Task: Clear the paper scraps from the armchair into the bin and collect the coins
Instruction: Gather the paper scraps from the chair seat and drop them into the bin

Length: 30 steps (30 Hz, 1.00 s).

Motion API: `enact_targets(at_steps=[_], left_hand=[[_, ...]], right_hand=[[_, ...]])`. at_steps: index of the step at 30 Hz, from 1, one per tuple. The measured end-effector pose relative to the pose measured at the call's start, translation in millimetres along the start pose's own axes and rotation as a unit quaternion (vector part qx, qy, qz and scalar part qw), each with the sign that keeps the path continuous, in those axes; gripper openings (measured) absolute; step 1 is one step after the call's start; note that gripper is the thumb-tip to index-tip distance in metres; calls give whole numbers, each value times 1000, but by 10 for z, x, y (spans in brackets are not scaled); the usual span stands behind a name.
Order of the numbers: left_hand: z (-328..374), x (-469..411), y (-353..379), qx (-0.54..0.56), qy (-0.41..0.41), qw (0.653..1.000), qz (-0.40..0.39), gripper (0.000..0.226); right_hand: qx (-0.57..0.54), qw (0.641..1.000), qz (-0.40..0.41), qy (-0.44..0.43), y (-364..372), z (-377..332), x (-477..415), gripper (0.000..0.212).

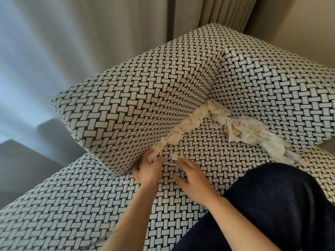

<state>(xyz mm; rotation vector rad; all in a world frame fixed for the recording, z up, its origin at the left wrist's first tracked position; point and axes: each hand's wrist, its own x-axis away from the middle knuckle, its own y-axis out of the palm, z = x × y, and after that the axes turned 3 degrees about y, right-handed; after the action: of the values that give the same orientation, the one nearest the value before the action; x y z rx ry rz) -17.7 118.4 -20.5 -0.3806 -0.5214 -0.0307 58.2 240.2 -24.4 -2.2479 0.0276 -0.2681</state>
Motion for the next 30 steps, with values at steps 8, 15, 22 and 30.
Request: enact_targets(at_steps=[8,15,22,30], left_hand=[[-87,39,-73,25,16,1000,3,52],[-126,-5,-113,20,5,1000,-11,55],[-106,-16,-23,-65,42,997,12,62],[31,30,54,13,-16,1000,20,48]], right_hand=[[4,1000,-5,5,13,-32,-5,55],[3,1000,-7,6,2,-42,-1,55],[-12,1000,-13,10,-27,-25,25,55],[3,1000,-13,6,-3,-27,5,53]])
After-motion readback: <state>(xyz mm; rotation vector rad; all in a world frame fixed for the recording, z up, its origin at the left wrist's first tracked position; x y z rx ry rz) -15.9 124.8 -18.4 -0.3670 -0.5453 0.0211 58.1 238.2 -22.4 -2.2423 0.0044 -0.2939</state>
